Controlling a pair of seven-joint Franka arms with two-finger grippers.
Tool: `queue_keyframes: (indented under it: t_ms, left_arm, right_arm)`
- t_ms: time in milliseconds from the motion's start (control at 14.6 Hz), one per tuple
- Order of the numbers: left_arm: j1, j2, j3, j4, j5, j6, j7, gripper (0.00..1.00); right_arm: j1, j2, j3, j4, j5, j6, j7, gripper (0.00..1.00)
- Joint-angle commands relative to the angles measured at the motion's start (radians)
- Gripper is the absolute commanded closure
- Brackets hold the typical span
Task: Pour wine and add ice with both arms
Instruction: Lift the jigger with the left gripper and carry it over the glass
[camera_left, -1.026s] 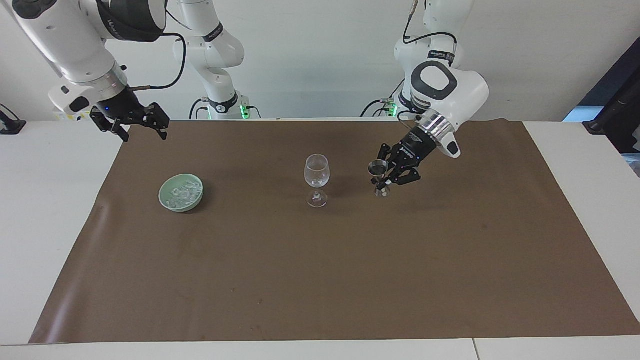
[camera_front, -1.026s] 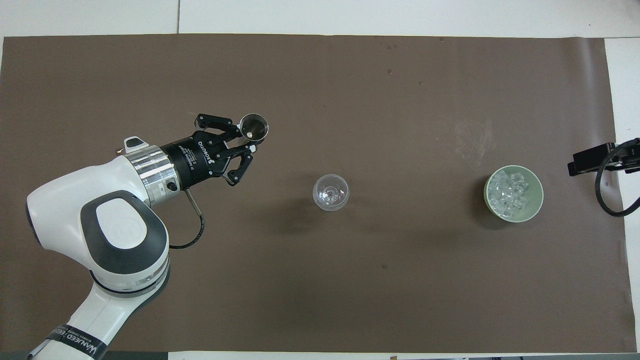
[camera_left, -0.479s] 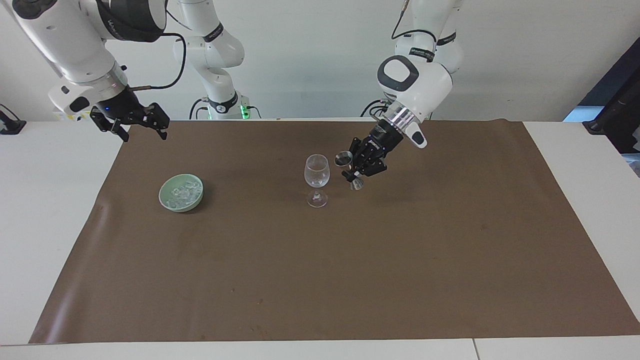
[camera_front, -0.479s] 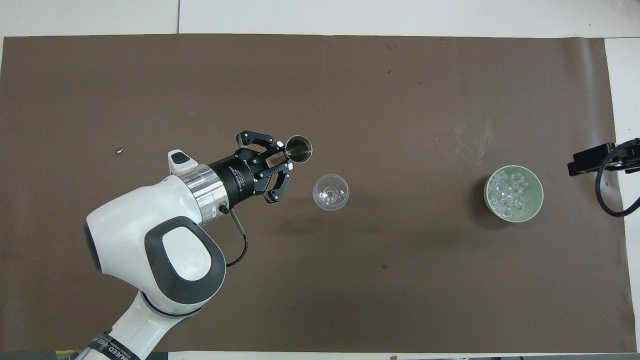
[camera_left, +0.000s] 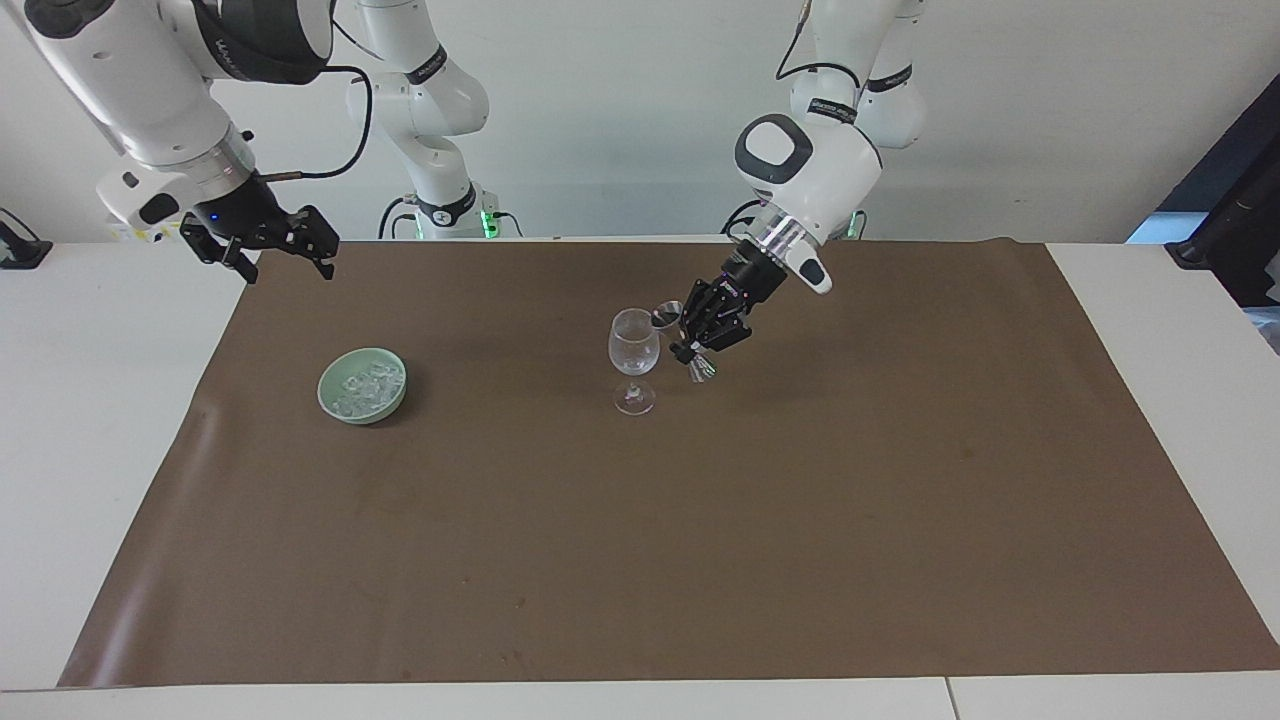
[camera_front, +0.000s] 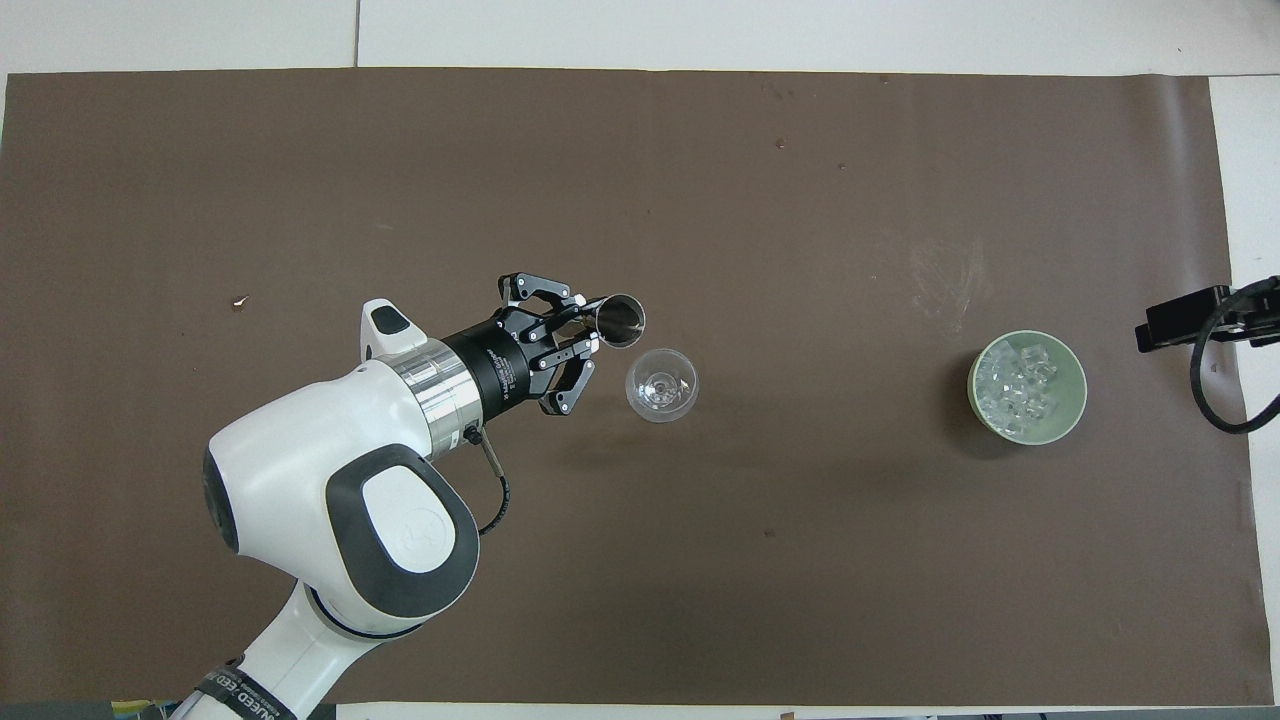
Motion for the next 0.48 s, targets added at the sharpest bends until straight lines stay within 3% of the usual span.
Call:
queue_keyframes:
  t_ms: [0,410]
  left_arm:
    - [-0.024,-0.009,0.008,-0.028,0.014,0.037,0.082,1.0]
    - [-0.075,-0.011,0.008,-0.054,0.016,0.12,0.167,1.0]
  right_arm:
    - [-0.014,-0.022,0.005,-0.025,0.015,0.013,-0.018,0.0]
    - [-0.014,-0.022,0.006,-0.025,0.016,0.013,-0.018,0.0]
